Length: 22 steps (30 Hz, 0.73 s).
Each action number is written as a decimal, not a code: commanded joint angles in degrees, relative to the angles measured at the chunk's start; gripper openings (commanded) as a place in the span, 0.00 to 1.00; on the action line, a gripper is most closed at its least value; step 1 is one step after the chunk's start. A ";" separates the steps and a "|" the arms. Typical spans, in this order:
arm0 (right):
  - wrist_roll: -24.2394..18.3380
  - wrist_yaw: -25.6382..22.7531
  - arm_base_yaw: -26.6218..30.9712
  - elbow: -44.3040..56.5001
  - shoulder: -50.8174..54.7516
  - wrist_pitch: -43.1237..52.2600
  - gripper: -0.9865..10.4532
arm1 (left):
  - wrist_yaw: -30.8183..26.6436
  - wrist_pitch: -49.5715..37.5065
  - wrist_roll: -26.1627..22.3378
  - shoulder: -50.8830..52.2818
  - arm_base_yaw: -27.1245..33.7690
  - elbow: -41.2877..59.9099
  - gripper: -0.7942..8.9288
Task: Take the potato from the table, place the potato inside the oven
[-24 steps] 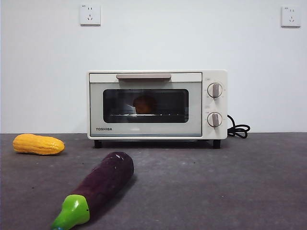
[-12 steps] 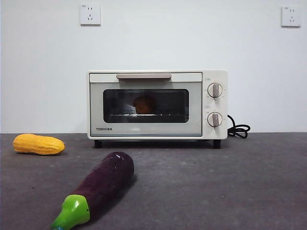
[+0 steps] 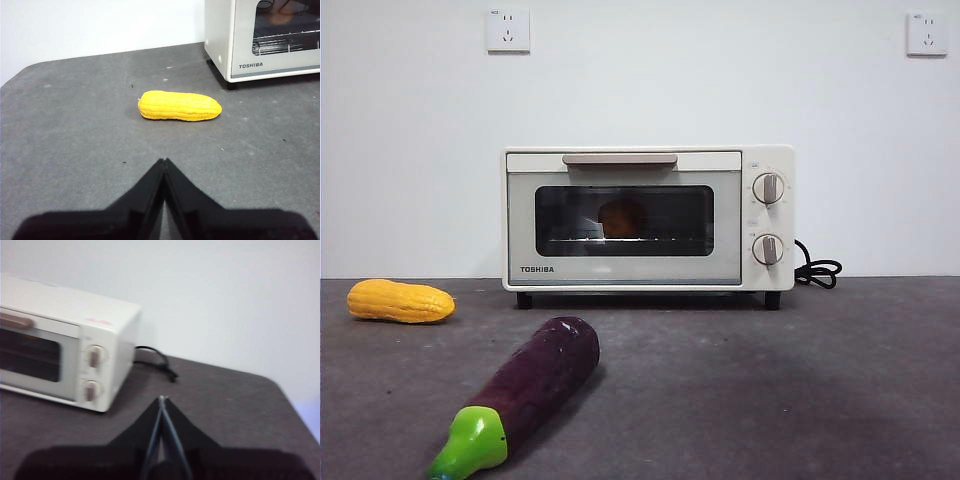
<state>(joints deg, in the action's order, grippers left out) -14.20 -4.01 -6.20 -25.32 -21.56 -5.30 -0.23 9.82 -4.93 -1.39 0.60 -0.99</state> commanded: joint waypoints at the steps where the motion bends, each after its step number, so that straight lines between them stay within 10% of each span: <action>1: -0.55 0.17 2.14 7.91 5.18 3.56 0.09 | 0.26 -0.31 -0.61 0.09 0.09 0.55 0.08; 22: 4.98 1.86 5.92 24.52 19.43 -1.46 0.09 | 0.28 -0.28 -0.61 0.09 0.09 0.55 0.08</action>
<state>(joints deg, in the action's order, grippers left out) -9.61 -2.31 -0.54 -1.26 -2.76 -6.74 -0.23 9.82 -4.93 -1.39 0.60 -0.99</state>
